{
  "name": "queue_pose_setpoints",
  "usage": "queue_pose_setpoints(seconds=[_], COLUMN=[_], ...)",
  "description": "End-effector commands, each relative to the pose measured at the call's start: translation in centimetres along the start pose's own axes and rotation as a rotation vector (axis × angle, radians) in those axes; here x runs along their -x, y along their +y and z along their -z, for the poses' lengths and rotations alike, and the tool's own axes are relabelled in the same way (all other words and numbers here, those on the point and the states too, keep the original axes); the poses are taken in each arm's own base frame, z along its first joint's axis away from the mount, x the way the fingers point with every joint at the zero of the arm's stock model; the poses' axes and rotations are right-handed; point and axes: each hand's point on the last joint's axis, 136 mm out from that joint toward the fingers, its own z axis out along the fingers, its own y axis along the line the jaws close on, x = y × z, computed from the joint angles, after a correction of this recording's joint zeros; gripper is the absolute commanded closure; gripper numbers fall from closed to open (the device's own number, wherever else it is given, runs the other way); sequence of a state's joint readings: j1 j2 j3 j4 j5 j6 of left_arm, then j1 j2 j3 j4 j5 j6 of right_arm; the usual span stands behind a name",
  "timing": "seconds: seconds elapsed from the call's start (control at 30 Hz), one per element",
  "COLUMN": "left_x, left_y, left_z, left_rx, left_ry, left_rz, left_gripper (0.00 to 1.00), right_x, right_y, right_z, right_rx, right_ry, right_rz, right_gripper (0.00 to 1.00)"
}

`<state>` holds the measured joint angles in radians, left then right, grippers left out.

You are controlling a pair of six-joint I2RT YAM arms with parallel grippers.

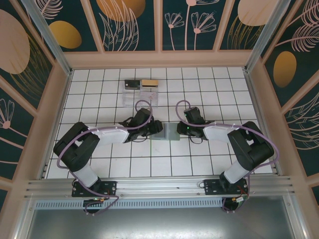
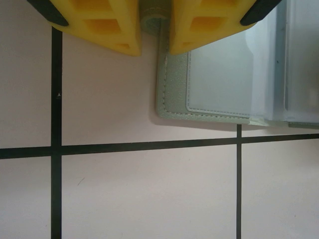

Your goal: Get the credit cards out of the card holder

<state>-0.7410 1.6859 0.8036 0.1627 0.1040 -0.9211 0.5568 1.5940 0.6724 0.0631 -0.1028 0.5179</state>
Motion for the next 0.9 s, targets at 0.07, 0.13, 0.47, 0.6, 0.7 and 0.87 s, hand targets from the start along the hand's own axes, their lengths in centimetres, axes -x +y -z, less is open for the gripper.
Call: queue_pose_setpoints(seconds=[0.07,0.13,0.47,0.6,0.7,0.87], left_x=[-0.8,-0.9,-1.1,-1.1,-1.3,-1.7], left_y=[0.5,0.7,1.3,1.3,1.5,1.4], left_z=[-0.4,-0.5,-0.4,-0.3,-0.4,-0.6], left_rx=[0.02,0.024,0.04,0.042,0.043,0.034], left_ry=[0.027,0.03,0.03,0.027,0.037,0.054], left_rz=[-0.009,-0.009,0.005,0.005,0.007,0.009], left_gripper=[0.53,0.53,0.54,0.54,0.54,0.54], right_x=[-1.1,-1.1,-1.1,-1.1,-1.1,-1.2], right_y=[-0.1,-0.1,-0.1,-0.1,-0.1,-0.1], right_z=[-0.6,-0.6,-0.6,-0.6,-0.5,-0.6], right_rx=[0.012,0.013,0.013,0.012,0.012,0.011], right_ry=[0.039,0.038,0.039,0.039,0.04,0.04], right_rz=[0.004,0.004,0.002,0.002,0.002,0.002], right_gripper=[0.76,0.76,0.76,0.76,0.76,0.76])
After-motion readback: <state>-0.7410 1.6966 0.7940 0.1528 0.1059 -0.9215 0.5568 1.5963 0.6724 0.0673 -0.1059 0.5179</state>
